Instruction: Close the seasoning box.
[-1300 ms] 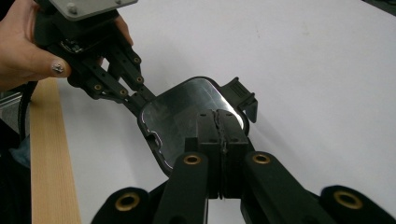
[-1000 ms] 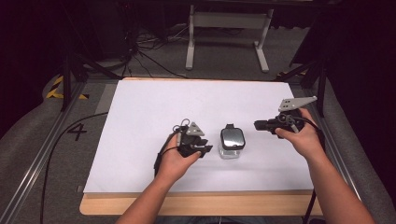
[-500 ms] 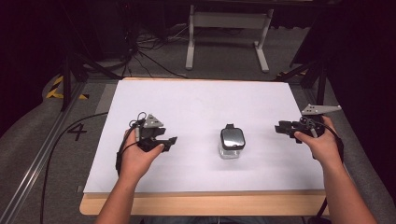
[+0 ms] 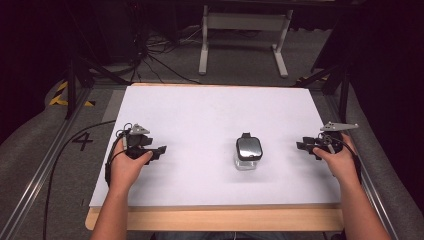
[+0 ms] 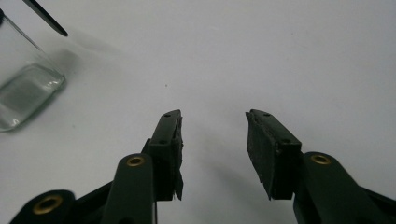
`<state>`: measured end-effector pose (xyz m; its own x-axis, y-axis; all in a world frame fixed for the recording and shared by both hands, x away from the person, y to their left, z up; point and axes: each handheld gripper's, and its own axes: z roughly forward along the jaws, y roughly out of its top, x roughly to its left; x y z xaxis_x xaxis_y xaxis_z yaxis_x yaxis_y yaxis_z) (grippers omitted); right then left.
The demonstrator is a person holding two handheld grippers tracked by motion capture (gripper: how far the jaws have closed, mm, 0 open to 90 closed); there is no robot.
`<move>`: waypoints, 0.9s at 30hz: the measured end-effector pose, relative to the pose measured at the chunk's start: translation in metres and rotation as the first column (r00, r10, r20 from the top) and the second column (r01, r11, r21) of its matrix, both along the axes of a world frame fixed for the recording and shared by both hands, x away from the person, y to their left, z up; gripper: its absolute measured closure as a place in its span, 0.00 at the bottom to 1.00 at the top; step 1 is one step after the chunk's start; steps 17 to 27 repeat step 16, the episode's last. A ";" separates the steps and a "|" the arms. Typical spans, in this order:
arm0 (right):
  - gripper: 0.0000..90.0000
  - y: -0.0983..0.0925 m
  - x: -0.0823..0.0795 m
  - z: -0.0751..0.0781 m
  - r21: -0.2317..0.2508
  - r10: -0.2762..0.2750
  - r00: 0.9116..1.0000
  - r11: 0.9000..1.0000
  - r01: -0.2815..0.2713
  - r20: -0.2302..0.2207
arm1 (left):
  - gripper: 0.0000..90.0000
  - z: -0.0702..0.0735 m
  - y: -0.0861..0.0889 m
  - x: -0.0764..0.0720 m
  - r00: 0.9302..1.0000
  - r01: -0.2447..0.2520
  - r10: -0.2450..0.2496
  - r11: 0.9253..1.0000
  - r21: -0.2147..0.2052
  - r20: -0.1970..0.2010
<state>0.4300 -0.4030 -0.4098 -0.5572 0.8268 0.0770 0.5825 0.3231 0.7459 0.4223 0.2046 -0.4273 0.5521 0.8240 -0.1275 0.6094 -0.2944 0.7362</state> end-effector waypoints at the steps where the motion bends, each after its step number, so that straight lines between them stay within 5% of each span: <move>1: 0.62 0.000 0.001 -0.003 -0.007 0.003 1.000 1.000 -0.003 -0.001 | 0.38 -0.005 0.003 0.002 1.000 -0.005 0.005 1.000 0.003 -0.005; 6: 0.62 -0.002 0.000 -0.015 -0.020 -0.002 1.000 1.000 0.002 0.002 | 0.38 -0.021 0.012 0.006 0.998 -0.046 0.045 0.999 -0.008 -0.044; 27: 0.62 0.007 -0.002 -0.024 -0.022 0.025 1.000 0.999 -0.025 0.018 | 0.36 -0.019 0.006 0.006 0.998 -0.024 0.022 0.999 -0.041 -0.055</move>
